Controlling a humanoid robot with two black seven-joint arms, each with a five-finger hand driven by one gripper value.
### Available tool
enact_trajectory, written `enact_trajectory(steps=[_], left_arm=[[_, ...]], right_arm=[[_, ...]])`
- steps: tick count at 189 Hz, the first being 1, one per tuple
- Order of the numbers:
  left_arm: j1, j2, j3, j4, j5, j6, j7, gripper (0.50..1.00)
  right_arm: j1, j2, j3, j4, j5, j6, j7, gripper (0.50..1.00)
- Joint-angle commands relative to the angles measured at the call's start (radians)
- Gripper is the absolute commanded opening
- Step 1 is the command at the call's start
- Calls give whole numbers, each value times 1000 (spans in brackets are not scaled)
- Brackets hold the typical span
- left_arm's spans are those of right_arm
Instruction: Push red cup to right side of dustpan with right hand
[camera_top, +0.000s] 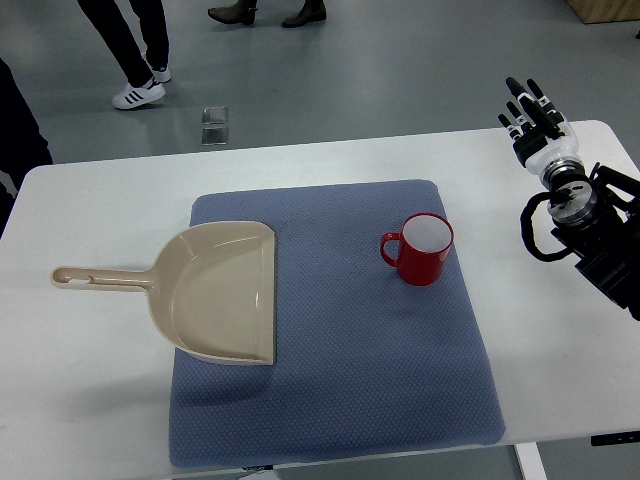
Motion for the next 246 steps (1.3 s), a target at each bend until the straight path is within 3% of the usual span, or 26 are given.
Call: enact_trajectory(steps=[1, 61, 97, 182, 207, 246], left_arm=[[-5, 0, 0, 1, 0, 2, 0, 1000], [-5, 0, 5, 1, 3, 3, -1, 1000], [0, 0, 7, -9, 3, 3, -1, 1000], [0, 0, 7, -4, 3, 3, -1, 1000], [0, 0, 7, -4, 3, 3, -1, 1000], [0, 0, 7, -4, 3, 3, -1, 1000]], right_arm=[[0, -1, 1, 0, 0, 0, 0, 917], [-1, -7, -3, -2, -66, 5, 2, 917], [-4, -36, -5, 0, -136, 5, 75, 917], [0, -39, -3, -2, -150, -3, 78, 917], [-3, -44, -17, 0, -204, 32, 80, 917], [-50, -142, -5, 17, -440, 206, 143, 917]])
